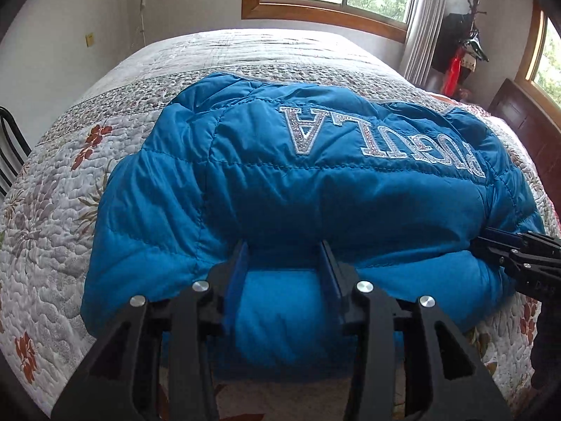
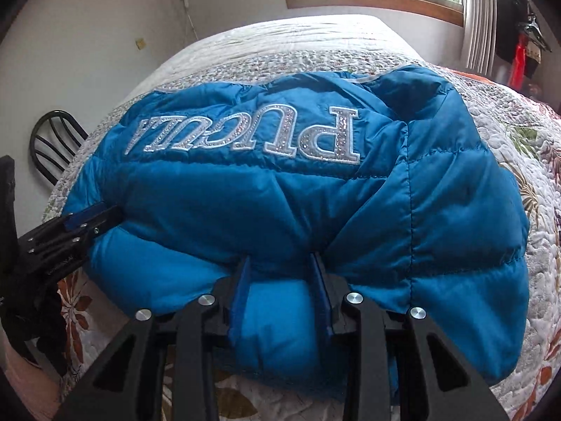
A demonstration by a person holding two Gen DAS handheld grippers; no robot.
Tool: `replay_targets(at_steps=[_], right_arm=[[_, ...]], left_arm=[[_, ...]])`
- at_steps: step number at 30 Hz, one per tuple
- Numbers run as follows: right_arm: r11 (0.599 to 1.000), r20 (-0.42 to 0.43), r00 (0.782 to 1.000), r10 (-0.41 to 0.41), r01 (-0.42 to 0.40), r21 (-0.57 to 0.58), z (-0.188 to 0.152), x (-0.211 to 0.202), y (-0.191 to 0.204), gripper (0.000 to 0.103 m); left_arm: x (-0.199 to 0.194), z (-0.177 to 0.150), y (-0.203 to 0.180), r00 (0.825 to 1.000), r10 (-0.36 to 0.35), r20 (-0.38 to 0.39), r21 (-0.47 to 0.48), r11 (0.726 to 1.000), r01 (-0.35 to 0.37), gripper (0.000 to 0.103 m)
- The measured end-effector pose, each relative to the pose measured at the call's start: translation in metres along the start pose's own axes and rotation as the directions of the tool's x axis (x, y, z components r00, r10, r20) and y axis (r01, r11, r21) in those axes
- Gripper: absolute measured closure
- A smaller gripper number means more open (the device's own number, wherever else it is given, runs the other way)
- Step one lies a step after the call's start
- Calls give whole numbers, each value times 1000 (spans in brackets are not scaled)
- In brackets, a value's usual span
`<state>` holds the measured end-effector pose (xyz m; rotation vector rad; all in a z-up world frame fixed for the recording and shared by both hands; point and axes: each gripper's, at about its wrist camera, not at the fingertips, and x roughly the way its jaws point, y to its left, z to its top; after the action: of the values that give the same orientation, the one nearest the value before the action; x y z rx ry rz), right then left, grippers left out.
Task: Fold large clothes
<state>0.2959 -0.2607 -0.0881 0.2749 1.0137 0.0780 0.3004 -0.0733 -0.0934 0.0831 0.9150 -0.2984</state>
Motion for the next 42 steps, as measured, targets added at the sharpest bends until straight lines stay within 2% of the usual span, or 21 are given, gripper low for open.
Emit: replay_targets(at_steps=[2,4,8,10,13,21,24,36,42], right_arm=[[1000,21,1000,6,-7,8,0,-6,-1,70],[1000,51,999,5,-5,-2,-1,-19,4,68],[998,109,993,53,-48,-50,-6,-47,23,68],[996,91,994,56,-50,-68,-10,-43,31,68],[996,49,998,25,-21,-83,-16,-25,38,68],[997,-1,1000,16,-16,-70,-22,-1,32,68],[998,-1,1000,12,-12,-69,-24,3,30,68],[998,43,999,26,-23,-58,-30,2,26,68],[997,39,996,79,-78,-8,-29,-1,15,68]], left_arm=[[-7,0,-1,1000,2,4,-10,1000,-2,66],[-21,-2,-1,1000,-12,24,-18,1000,13,66],[-44,-7,-11,997,-18,75,3,1000,18,65],[-46,-12,-16,997,-36,71,18,999,35,65],[-37,-18,-21,998,-26,53,41,999,24,65],[-14,-26,-18,1000,-3,26,64,998,1,63],[-13,-28,-19,1000,11,29,72,997,-13,63],[-9,-29,-15,1000,-6,28,60,998,4,63],[-9,-26,-12,1000,-28,13,35,999,27,63]])
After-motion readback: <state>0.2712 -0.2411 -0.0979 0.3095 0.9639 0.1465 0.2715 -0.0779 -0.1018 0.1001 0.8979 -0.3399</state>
